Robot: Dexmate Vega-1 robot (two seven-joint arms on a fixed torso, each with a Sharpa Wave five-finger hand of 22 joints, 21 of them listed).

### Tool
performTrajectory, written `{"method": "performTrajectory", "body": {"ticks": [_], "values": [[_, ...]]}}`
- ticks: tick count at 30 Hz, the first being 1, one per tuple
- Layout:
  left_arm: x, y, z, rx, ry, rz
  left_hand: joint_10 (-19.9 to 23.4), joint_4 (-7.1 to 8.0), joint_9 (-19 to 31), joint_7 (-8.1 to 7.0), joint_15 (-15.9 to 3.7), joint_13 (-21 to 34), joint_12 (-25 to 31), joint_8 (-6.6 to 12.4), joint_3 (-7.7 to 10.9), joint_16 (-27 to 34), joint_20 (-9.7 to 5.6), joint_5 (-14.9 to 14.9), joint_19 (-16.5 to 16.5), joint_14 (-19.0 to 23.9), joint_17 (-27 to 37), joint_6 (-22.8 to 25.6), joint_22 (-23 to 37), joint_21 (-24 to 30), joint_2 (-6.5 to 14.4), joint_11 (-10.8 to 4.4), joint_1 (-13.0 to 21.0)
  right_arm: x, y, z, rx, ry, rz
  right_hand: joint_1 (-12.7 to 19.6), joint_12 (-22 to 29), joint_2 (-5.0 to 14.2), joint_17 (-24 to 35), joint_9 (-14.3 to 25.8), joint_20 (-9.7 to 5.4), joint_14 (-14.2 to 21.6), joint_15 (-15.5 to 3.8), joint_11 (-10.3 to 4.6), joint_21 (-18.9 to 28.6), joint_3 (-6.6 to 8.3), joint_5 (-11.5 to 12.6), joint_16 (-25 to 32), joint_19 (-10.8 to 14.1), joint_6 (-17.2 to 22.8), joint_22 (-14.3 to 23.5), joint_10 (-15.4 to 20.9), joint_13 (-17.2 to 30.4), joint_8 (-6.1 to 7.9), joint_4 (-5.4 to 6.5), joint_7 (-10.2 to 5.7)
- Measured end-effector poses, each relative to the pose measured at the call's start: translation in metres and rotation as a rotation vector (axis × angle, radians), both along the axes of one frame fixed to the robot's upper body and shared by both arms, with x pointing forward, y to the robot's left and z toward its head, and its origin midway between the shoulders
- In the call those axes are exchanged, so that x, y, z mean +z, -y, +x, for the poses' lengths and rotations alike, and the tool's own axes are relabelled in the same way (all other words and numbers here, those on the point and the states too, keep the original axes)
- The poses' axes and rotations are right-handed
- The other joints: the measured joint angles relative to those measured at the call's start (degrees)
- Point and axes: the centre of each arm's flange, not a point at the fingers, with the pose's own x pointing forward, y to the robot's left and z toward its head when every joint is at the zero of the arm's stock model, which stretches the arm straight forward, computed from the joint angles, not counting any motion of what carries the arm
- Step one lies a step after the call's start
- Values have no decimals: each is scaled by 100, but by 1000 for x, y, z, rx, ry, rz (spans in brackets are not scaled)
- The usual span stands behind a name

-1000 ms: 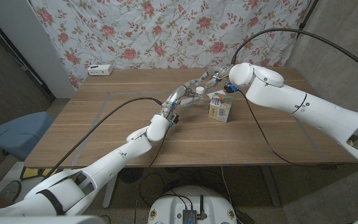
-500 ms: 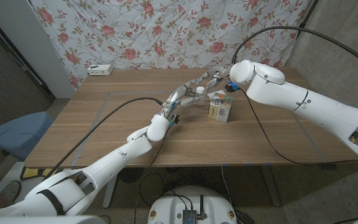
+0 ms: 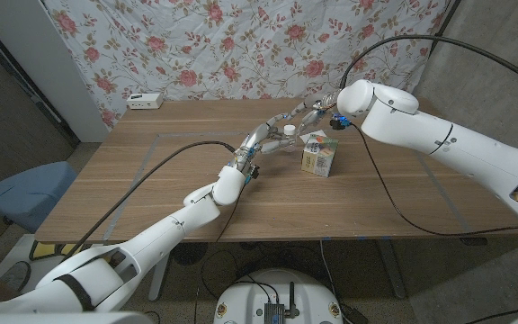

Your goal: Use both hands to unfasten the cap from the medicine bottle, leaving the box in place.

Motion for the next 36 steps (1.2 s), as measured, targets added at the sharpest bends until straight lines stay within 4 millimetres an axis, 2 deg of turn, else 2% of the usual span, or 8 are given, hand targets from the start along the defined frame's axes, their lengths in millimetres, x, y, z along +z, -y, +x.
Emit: {"method": "performTrajectory", "body": {"ticks": [3,8,11,16,19,24,29,36], "values": [[0,0,0,1,2,1,0,-23,0,0,0,0,21,0,22,0,0,7,0,0,0,0,0,0,0,0,0,2,2,-1,5,-6,9,-96,16,-42,-15,3,0,-6,35,58,0,-54,0,0,0,18,0,-2,0,34,8,159],[1,0,0,3,8,1,0,-23,0,-14,0,0,22,0,22,0,-31,21,-32,0,0,-14,0,0,0,0,0,3,5,-1,10,-12,24,-346,39,-84,1,3,40,-6,76,172,0,-167,0,0,-15,51,0,49,0,44,121,255],[1,0,0,4,11,3,0,-23,0,-22,0,1,22,0,22,0,-32,21,-32,0,0,-22,0,0,0,0,0,4,7,-1,11,-12,29,-492,39,-125,1,3,75,-6,76,233,0,-238,0,0,-31,43,0,29,0,87,157,431],[2,1,0,5,16,3,0,-23,0,-21,0,4,22,0,22,0,-32,21,-32,0,-8,-21,0,0,0,0,1,4,7,-1,23,-24,37,-656,39,-172,-15,29,93,-38,105,276,0,-324,39,0,-50,14,0,-14,-1,89,197,618],[3,1,0,6,20,4,0,-41,0,-21,0,5,21,0,39,0,-32,21,-32,0,-15,-21,0,0,0,0,1,4,7,-1,29,-32,40,-726,39,-211,-15,29,93,-38,105,305,0,-341,39,0,-50,10,0,-43,-1,88,214,646],[3,1,-1,8,26,5,0,-42,0,-20,0,5,20,0,50,0,-31,20,-32,0,3,-20,0,0,-1,0,1,5,7,1,33,-34,40,-977,39,-290,1,29,124,-38,104,397,0,-485,105,0,-19,2,0,-53,-1,88,311,857],[4,1,-1,8,29,5,0,-35,0,-41,0,5,15,0,58,0,-31,20,-31,0,3,-41,0,0,-1,0,1,3,4,1,43,-39,37,-1247,39,-299,1,56,147,-38,104,407,0,-590,171,11,4,8,0,-63,28,131,417,1033],[4,2,-1,8,31,6,0,-35,0,-41,0,4,0,0,58,0,-42,19,-84,0,2,-41,0,0,-1,0,1,0,0,2,52,-28,35,-1501,61,-322,-9,83,154,-17,124,460,0,-723,249,29,12,41,0,-10,28,133,501,1062]]}}
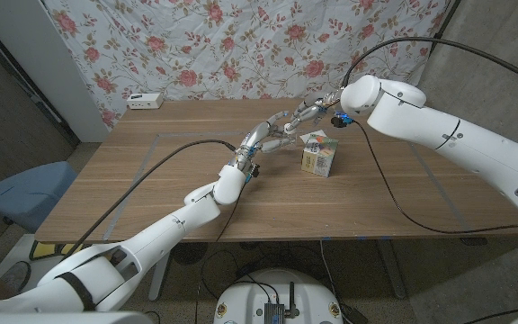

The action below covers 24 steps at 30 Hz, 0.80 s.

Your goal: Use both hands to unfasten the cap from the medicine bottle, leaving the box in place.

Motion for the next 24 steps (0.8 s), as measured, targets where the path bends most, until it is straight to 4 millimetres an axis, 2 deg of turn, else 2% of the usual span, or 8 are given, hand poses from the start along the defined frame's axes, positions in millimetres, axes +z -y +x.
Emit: {"method": "performTrajectory", "body": {"ticks": [11,19,24], "values": [[1,-1,0,-1,2,1,0,1,0,0,0,-4,21,0,-1,0,0,-1,1,0,0,0,0,0,0,0,0,-6,-4,0,10,36,-5,-269,45,-74,-6,0,11,75,-13,56,0,-145,90,18,12,0,27,106,0,0,98,143],[1,-2,0,1,1,1,0,2,0,1,0,-4,21,0,-1,0,1,-2,1,0,-1,1,0,0,0,0,0,-11,-3,-1,29,84,3,-356,88,53,-6,10,14,206,-23,56,45,-139,100,40,109,-30,26,250,-1,0,92,174],[0,-3,0,0,1,0,0,2,0,1,0,-3,20,0,-1,0,1,-7,1,0,-1,1,0,0,-1,0,0,-14,-1,-2,30,102,7,-296,120,124,-33,26,-13,257,-53,74,45,-65,6,40,197,-31,11,331,27,0,18,235]]}}
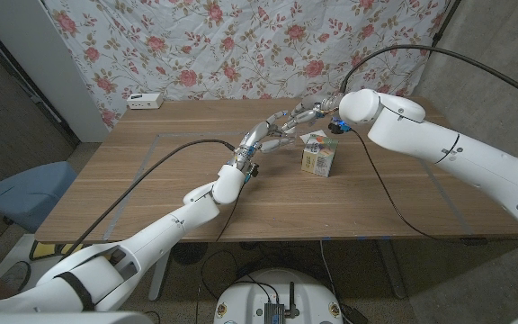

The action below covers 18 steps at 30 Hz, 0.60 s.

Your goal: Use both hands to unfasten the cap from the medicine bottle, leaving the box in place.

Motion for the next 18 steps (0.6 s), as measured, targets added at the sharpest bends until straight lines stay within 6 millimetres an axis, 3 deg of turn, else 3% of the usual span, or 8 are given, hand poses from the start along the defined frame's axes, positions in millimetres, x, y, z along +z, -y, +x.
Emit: {"method": "performTrajectory", "body": {"ticks": [13,18], "values": [[0,-1,-1,3,0,-1,22,30,0,-27,0,4,0,0,29,0,0,9,0,0,4,27,0,0,-2,22,-2,-4,1,1,-16,28,-10,121,13,-128,-26,53,19,123,0,34,0,40,-101,0,83,216,0,50,26,162,-198,214],[0,-1,-1,4,0,0,32,30,0,-32,0,3,2,0,29,0,0,9,0,0,6,32,0,0,-3,32,-2,-5,0,1,-20,31,-12,144,13,-167,-22,93,40,188,-4,12,0,59,-141,0,104,306,1,71,27,230,-264,186]]}}
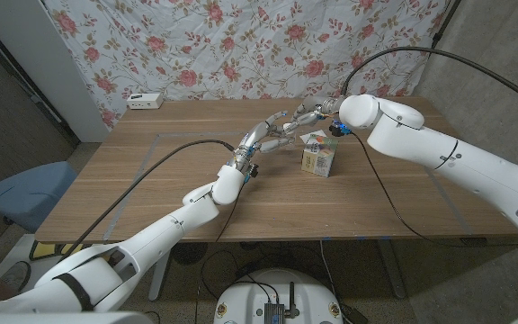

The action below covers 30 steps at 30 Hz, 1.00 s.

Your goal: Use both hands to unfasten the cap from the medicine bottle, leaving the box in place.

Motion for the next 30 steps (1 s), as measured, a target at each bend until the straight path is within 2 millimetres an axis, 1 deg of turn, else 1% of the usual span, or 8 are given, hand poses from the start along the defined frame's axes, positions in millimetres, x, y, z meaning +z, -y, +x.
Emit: {"method": "performTrajectory", "body": {"ticks": [3,8,14,18,23,24,28,30], "values": [[0,0,0,0,1,0,0,0,0,0,0,0,0,0,0,0,0,0,0,0,0,0,0,0,0,0,0,-1,0,0,-6,4,-2,6,0,-5,13,37,-41,60,4,1,0,44,-37,22,41,157,0,80,0,80,-44,-36],[1,0,-1,-1,2,1,0,-1,0,0,0,-2,0,0,-1,0,0,-1,0,0,0,0,0,0,-1,0,-1,-3,-1,0,-12,10,0,9,0,-3,12,89,-28,102,23,11,0,99,-60,43,90,336,0,171,21,190,-99,-131],[1,1,-1,0,2,2,0,-7,0,0,0,-2,-1,0,41,0,0,-1,0,0,0,0,0,0,-31,0,-31,-4,-2,1,-17,20,3,62,0,51,32,118,2,193,15,1,0,147,-66,44,120,506,1,224,26,258,-147,-159],[1,1,-2,-1,2,2,0,-7,0,0,0,-5,-1,0,41,0,0,-2,0,0,-1,0,0,0,-38,0,-38,-4,-2,1,-20,27,6,77,0,66,39,145,-31,201,3,1,0,171,-76,44,153,579,1,285,26,336,-171,-167],[1,2,-2,-1,3,3,-1,-7,0,-23,0,-5,-7,0,41,0,0,-2,0,0,-1,23,0,0,-38,0,-38,-3,-3,0,-20,33,9,92,0,80,39,172,-59,242,4,4,0,195,-101,44,189,686,1,347,26,392,-195,-217],[1,2,-2,-2,3,3,-1,-7,0,-23,0,-5,-7,0,41,0,0,-2,0,0,-1,23,0,0,-38,-1,-38,-3,-3,0,-20,35,9,92,0,80,39,174,-61,242,4,11,0,211,-101,44,204,712,1,357,26,401,-210,-199],[1,2,-2,-2,2,4,-1,-7,0,-22,0,-4,-10,0,41,0,0,-3,0,0,-1,22,0,0,-37,-1,-37,-3,-4,1,-22,38,10,123,0,111,39,202,-61,283,4,11,0,242,-100,44,204,815,1,356,26,445,-241,-283],[0,2,-2,-2,2,4,-1,-7,0,-22,0,-3,-23,0,40,0,0,-3,0,0,-2,22,0,0,-37,-1,-37,-3,-4,1,-22,41,10,127,0,115,39,224,-61,301,-13,0,0,252,-100,44,204,887,1,408,26,507,-252,-313]]}}
